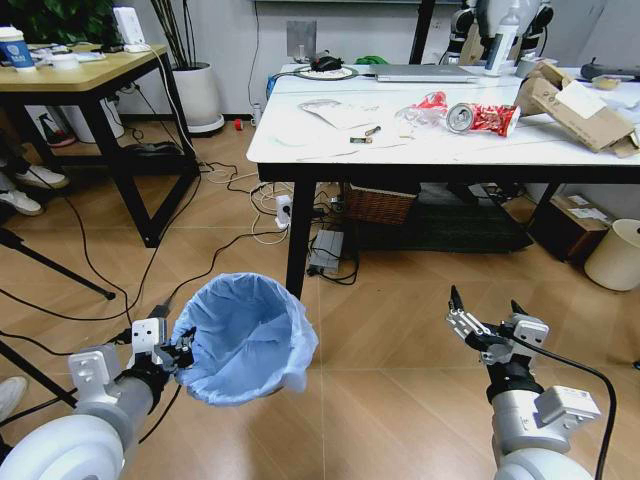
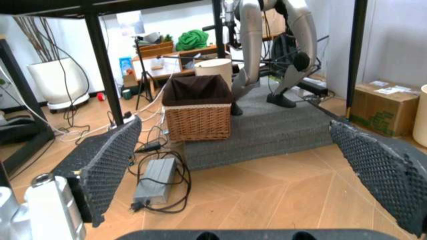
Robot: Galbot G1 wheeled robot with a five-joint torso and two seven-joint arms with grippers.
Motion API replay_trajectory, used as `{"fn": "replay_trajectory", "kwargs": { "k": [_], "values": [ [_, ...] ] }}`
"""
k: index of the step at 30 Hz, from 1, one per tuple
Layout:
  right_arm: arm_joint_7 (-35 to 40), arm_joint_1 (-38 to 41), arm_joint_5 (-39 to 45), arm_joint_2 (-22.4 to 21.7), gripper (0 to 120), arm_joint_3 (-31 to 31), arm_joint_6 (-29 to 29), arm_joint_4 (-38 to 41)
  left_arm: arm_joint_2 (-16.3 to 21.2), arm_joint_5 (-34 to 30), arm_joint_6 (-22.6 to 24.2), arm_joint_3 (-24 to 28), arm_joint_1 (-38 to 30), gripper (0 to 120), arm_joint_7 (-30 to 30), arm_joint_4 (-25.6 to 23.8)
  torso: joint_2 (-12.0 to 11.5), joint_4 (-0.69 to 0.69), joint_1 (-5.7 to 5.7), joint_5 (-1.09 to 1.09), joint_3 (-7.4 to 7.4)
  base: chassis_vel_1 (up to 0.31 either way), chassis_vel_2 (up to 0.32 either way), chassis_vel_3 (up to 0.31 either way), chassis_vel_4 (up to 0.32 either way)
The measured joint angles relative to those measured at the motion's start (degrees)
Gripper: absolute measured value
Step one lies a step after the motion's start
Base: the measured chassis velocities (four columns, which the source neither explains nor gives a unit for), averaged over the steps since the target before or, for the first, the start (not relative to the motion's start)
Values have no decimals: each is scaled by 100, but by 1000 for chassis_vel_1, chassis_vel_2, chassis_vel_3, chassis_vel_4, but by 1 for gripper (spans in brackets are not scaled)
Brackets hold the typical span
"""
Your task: Pick up the trash bin and place the trash from the table into it.
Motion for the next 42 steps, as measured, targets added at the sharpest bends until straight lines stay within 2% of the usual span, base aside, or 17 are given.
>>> {"fn": "replay_trajectory", "kwargs": {
  "k": [13,16,18,26,37,42],
  "values": [
    [4,-34,-10,22,100,-23,2,87,56,-114,-1,115,-56,0,-124,6,297,0,57,0,242,0,0,0,0],
    [7,-62,-15,12,100,-36,2,94,131,-515,-1,456,-69,0,-596,8,392,0,77,0,316,0,0,0,0],
    [8,-66,-15,1,100,-26,1,109,157,-626,-1,642,-31,0,-707,8,445,0,92,0,354,0,0,0,0],
    [16,-121,-14,-12,100,19,3,188,343,-223,-1,1290,168,0,-718,9,641,0,154,0,487,0,0,0,0],
    [19,-163,-36,49,100,25,10,202,417,-287,-2,1508,215,0,-731,10,803,0,191,0,613,0,0,0,0],
    [21,-171,-74,89,100,44,15,172,553,-714,-2,1655,111,0,-867,10,950,0,234,0,718,0,0,0,0]
  ]
}}
